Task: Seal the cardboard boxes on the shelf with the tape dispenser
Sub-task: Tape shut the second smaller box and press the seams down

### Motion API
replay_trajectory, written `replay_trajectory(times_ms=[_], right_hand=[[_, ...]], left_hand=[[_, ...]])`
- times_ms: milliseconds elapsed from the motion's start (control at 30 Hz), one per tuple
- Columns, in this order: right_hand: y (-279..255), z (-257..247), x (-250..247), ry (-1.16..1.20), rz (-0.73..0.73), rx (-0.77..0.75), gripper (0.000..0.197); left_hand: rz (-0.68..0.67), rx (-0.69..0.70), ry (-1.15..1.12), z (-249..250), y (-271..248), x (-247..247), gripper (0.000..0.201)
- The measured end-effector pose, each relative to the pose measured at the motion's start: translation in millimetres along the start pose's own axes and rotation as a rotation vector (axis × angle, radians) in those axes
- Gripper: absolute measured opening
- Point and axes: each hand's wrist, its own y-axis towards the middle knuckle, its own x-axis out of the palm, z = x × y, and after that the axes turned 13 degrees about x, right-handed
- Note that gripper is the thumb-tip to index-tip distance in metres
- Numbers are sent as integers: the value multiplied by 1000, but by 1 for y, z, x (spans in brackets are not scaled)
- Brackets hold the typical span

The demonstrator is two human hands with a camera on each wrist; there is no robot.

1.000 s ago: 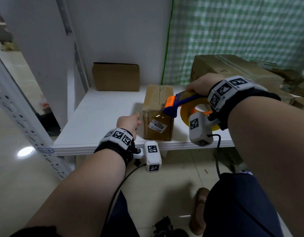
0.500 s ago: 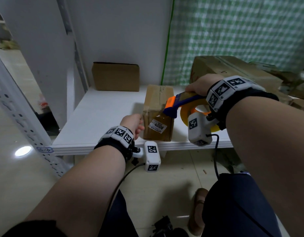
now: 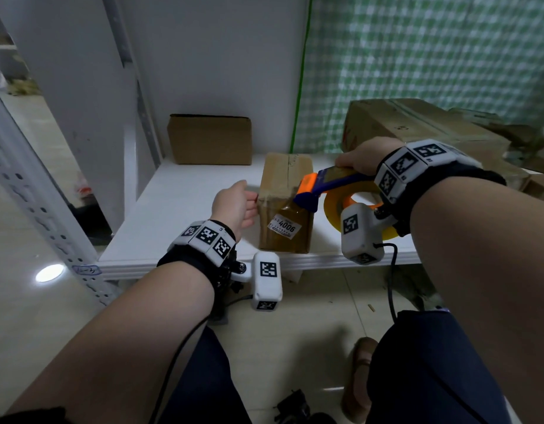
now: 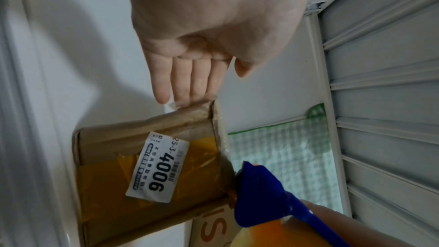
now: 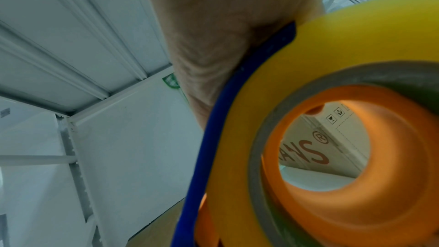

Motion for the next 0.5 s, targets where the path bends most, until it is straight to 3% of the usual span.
replay_trajectory(times_ms=[67,233,333,433,500], right_hand=[[0,-2,-3,46,-12,-4,33],[-5,-4,-3,-198,-16,-35,40],[-7,-5,-6,-145,-4,-20,37],[-8,-4,-2,-132,1,-8,37],[-10,-4,0,-132,-9,-3,37]], left_hand=[[-54,-24,31,3,-3,1,53],[-161,-71,98,9,-6,-3,63],[-232,-66,135,10,-8,-7,53],[-219,181,269,11,-7,-6,33],[-323,411,557,11,-3,-5,61]])
